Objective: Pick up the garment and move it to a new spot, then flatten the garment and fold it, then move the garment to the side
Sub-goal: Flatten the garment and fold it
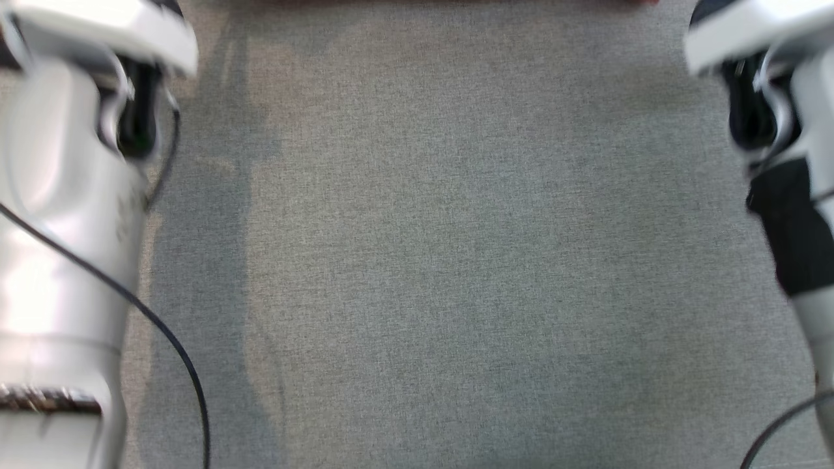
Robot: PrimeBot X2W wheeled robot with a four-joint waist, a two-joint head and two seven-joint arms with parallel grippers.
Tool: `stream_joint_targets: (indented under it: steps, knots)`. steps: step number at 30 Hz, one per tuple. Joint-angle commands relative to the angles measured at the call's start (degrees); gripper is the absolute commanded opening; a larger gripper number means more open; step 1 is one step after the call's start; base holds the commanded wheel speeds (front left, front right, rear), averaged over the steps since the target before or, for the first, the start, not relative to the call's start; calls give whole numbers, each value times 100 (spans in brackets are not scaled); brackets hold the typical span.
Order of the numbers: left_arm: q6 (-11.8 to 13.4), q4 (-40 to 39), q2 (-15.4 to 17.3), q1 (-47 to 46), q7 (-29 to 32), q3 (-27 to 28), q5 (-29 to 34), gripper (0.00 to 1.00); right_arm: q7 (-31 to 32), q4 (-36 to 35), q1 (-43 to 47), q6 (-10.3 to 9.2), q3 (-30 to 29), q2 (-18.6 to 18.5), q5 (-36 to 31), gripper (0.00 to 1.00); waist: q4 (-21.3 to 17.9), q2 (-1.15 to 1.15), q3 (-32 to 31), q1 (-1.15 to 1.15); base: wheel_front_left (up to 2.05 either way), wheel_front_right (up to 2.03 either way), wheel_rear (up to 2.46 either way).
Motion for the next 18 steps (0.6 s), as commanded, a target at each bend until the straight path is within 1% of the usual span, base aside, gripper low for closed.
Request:
stream_joint_targets:
  steps: [1, 3, 7, 13, 14, 15, 18]
  knots:
    - [-27, -147, -36, 406, -14, 109, -49, 0, -31, -176, 396, -2, 24, -88, 184, 0, 15, 0, -45, 0, 0, 0, 0]
    - [-29, -387, -60, 837, -14, 247, -91, 0, -31, -335, 844, -2, 179, -127, 301, 0, 11, 0, -95, 0, 0, 0, 0]
    - [-31, -926, -71, 1771, -14, 545, -31, 0, -31, -742, 1682, -2, 221, -174, 511, 0, -21, 0, -284, 0, 0, 0, 0]
    - [-26, -1908, -104, 3311, -15, 938, 141, 0, -31, -1310, 2945, -2, 30, -181, 652, 0, -34, 0, -719, 0, 0, 0, 0]
    - [-26, -2106, -109, 3550, -15, 975, 181, 0, -32, -1414, 3149, -2, -67, -182, 675, 0, -26, 0, -782, 0, 0, 0, 0]
    - [-26, -2106, -109, 3550, -15, 975, 181, 0, -32, -1414, 3149, -2, -67, -182, 675, 0, -26, 0, -782, 0, 0, 0, 0]
    - [37, -2649, -117, 4338, -15, 1013, 267, 0, -31, -1669, 3755, -2, -154, -159, 632, 0, -10, 0, -1025, 0, 0, 0, 0]
